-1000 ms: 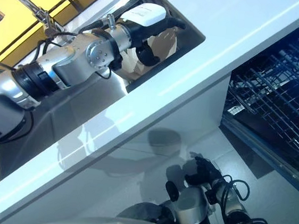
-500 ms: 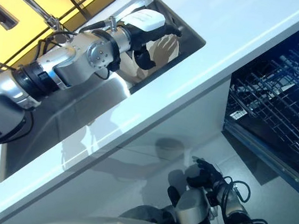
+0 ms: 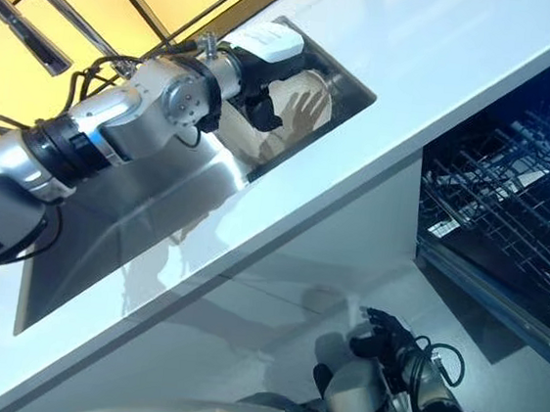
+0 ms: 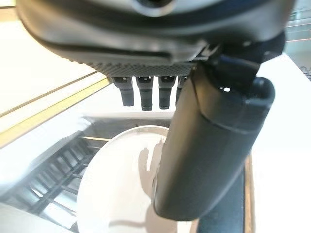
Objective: Pick up plates and place into dishwasher.
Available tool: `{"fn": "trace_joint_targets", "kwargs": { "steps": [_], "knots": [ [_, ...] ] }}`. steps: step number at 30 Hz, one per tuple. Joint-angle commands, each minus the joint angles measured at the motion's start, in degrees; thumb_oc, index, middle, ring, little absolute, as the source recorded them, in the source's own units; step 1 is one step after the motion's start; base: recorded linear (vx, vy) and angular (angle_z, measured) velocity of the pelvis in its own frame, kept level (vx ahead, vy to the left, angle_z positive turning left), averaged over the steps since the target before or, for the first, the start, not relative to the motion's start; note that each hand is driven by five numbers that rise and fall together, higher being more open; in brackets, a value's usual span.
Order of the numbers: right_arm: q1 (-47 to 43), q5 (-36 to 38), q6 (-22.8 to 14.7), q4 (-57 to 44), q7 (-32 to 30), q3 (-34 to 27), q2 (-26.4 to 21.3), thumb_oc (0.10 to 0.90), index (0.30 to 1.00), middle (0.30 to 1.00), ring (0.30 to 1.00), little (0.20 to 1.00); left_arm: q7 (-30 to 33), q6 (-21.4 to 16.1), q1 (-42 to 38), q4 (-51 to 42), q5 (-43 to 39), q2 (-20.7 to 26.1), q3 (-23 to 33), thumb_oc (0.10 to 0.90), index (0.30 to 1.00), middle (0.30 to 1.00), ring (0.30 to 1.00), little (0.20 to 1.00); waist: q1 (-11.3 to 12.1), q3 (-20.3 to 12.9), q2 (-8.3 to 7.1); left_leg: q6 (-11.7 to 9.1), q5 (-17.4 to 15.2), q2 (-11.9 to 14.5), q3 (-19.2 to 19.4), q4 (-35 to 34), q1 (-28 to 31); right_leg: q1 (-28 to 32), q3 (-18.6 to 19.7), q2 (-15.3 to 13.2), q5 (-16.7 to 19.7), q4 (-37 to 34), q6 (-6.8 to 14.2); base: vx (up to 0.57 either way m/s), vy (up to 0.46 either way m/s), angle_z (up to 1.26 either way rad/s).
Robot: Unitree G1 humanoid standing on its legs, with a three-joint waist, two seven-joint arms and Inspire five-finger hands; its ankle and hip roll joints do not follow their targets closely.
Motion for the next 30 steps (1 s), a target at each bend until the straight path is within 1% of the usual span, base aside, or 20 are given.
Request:
{"fn": "trace_joint_targets", "kwargs": {
  "steps": [1, 3, 6, 10, 14, 18, 20, 24, 25, 29, 30],
  "knots": [
    [9.3, -2.8, -0.2, 2.4, 0.8, 2.0, 0.7, 0.8, 0.9, 0.9, 0.9, 0.9, 4.9, 2.3, -2.3, 4.6, 3.1, 5.5, 3.8, 0.8, 0.9, 0.9, 0.9, 0.9, 0.5, -6.4, -2.24, -0.9, -1.9, -0.6, 0.0, 1.7, -1.1, -1.1, -0.8, 0.1, -3.7, 3.6, 2.3, 0.05, -0.004, 0.07],
    [9.2, -2.7, 0.3, 2.4, 0.7, 2.1, 1.0, 0.8, 0.9, 0.9, 0.9, 0.9, 5.8, 2.7, -2.3, 4.7, 2.6, 5.7, 4.2, 0.8, 0.9, 0.9, 0.9, 0.9, 0.7, -6.5, -2.24, -0.9, -1.9, -0.6, -0.2, 1.9, -1.0, -1.0, -1.0, 0.0, -3.9, 3.9, 2.2, 0.05, 0.002, 0.04],
    [9.6, -2.5, 0.5, 2.5, 0.5, 2.2, 1.0, 0.8, 0.9, 0.9, 0.9, 0.9, 7.8, 2.3, -1.8, 5.7, 1.8, 6.1, 5.3, 0.8, 0.9, 0.9, 0.9, 0.9, 0.9, -6.7, -2.22, -0.9, -2.0, -0.6, -0.5, 2.1, -0.8, -0.9, -1.0, 0.1, -4.1, 4.1, 2.2, 0.06, 0.004, 0.01],
    [10.2, -2.7, 0.6, 2.3, 0.2, 2.1, 1.0, 0.8, 0.9, 0.9, 0.9, 0.9, 9.4, 2.7, -1.3, 6.9, 0.9, 6.3, 6.3, 0.8, 0.9, 0.9, 0.9, 0.9, 0.7, -6.5, -2.16, -0.8, -2.0, -0.6, -0.4, 2.3, -0.7, -1.0, -0.8, 0.1, -4.2, 4.6, 2.2, 0.07, 0.007, -0.03],
    [10.7, -3.0, 0.2, 2.0, 0.1, 2.1, 0.7, 0.8, 0.9, 0.9, 0.9, 0.9, 10.6, 2.4, -0.7, 9.7, -0.1, 5.5, 7.0, 0.8, 0.9, 0.9, 0.9, 0.9, 0.1, -5.8, -2.24, -0.8, -2.1, -0.6, -0.2, 2.4, -1.0, -1.7, -0.4, 0.1, -4.4, 5.1, 2.3, 0.06, 0.008, -0.02],
    [10.8, -3.1, 0.2, 1.6, 0.3, 2.0, 0.2, 0.8, 0.9, 0.9, 0.9, 0.9, 12.7, 3.7, -0.2, 10.5, -1.2, 5.0, 7.8, 0.8, 0.9, 0.9, 0.9, 0.9, -0.1, -5.2, -2.34, -0.8, -2.1, -0.6, -0.1, 2.4, -1.2, -2.0, -0.3, 0.1, -4.4, 5.3, 2.3, 0.02, 0.003, 0.0],
    [11.0, -3.4, 0.2, 1.1, 0.5, 1.9, 0.0, 0.8, 0.9, 0.9, 0.9, 0.9, 14.9, 5.1, 0.4, 12.0, -1.4, 4.5, 8.8, 0.8, 0.9, 0.9, 0.9, 0.9, -0.4, -4.9, -2.36, -0.8, -2.0, -0.7, 0.0, 2.3, -1.2, -2.2, -0.3, 0.1, -4.4, 5.5, 2.3, 0.04, 0.007, -0.01],
    [10.9, -3.5, 0.3, 0.3, 0.5, 1.9, -0.6, 0.8, 0.9, 0.9, 0.9, 0.9, 19.9, 7.7, 1.6, 14.9, -5.2, 2.9, 11.4, 0.8, 0.9, 0.9, 0.9, 0.9, -0.9, -3.9, -2.25, -0.9, -1.6, -0.8, 0.0, 2.2, -1.9, -3.3, -0.1, 0.0, -4.6, 6.2, 2.1, 0.0, 0.008, -0.01],
    [10.8, -3.2, 0.2, -0.2, 0.4, 2.1, -1.0, 0.8, 0.9, 0.9, 0.9, 0.9, 22.2, 7.3, 1.9, 16.9, -6.5, 2.2, 12.6, 0.8, 0.9, 0.9, 0.9, 0.9, -1.1, -3.2, -2.28, -1.0, -1.4, -0.8, 0.1, 2.2, -2.3, -3.8, 0.1, -0.1, -4.6, 6.4, 2.1, -0.01, 0.025, -0.06],
    [9.8, -2.9, 0.1, -1.2, 0.6, 2.3, -2.0, 0.8, 0.9, 0.9, 0.9, 0.9, 24.7, 6.1, 1.8, 19.8, -7.7, 0.8, 13.9, 0.8, 0.9, 0.9, 0.9, 0.9, -1.7, -1.8, -2.22, -1.1, -1.0, -0.9, 0.5, 2.1, -3.4, -5.5, 0.6, -0.1, -4.5, 7.0, 1.9, -0.05, 0.033, -0.13],
    [9.2, -2.7, -0.1, -1.7, 0.8, 2.3, -2.6, 0.8, 0.9, 0.9, 0.9, 0.9, 26.1, 5.9, 1.3, 20.3, -7.6, 0.4, 14.0, 0.8, 0.9, 0.9, 0.9, 0.9, -2.0, -0.8, -2.27, -1.2, -0.7, -0.9, 0.6, 2.1, -4.1, -6.3, 0.9, -0.1, -4.5, 7.3, 1.8, -0.09, 0.034, -0.09]
  ]
}}
